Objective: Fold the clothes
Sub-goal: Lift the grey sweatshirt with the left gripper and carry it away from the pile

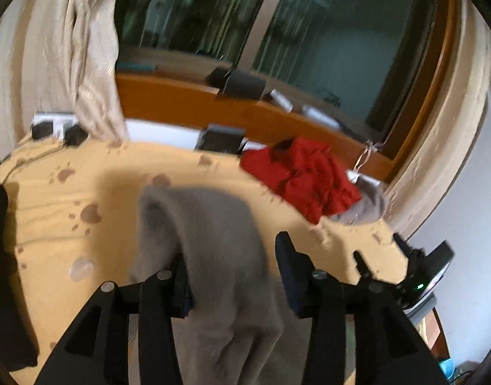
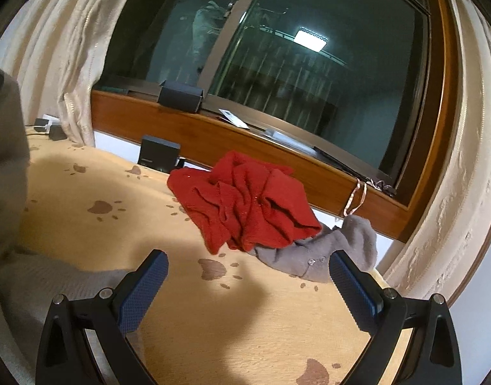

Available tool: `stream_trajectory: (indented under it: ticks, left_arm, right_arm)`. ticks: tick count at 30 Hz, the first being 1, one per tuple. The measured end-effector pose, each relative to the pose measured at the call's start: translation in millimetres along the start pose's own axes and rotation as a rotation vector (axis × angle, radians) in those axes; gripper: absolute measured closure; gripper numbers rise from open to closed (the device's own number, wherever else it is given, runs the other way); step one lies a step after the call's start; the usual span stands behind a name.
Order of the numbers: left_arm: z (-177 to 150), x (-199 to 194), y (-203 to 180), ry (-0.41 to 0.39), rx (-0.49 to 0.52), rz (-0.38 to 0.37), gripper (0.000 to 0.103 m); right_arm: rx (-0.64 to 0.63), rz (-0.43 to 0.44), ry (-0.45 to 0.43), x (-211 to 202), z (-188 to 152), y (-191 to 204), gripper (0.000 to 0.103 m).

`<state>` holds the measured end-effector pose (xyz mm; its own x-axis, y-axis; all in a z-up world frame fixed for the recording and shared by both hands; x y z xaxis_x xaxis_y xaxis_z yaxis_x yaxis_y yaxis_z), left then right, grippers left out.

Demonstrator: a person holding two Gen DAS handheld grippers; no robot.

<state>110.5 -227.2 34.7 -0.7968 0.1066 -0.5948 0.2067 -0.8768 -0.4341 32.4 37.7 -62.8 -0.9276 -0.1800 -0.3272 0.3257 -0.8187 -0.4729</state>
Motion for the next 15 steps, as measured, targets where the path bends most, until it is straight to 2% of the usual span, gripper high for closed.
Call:
stream_trajectory:
  ticks: [5,11,15]
  left_arm:
    - [-10,1,27,0.03,-0.046,0.051,0.031]
    - [-16,-11,53,0.024,-0.086,0.079,0.029]
    - [-24,-19,68,0.027,-0.101,0.094,0.026]
  right_arm:
    - [0.015,0.041,0.002,0,1,2,0.001]
    - [0.025,0.134,-0.013,-6,6,15,0.001]
    - [-0.039,0.13,-0.017,-9,8,30,0.001]
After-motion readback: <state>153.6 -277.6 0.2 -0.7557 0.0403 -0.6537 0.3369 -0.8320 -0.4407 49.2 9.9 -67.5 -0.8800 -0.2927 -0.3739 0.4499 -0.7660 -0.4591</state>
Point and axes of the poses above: each gripper's, at about its wrist camera, not at the fingertips, and x roughly the way its jaws point, y to its left, z to its top, the point moved 1 cm from there along x, roughly the way its jaws point, and after that the axes turned 8 degrees about -x, right-handed, at the moved point
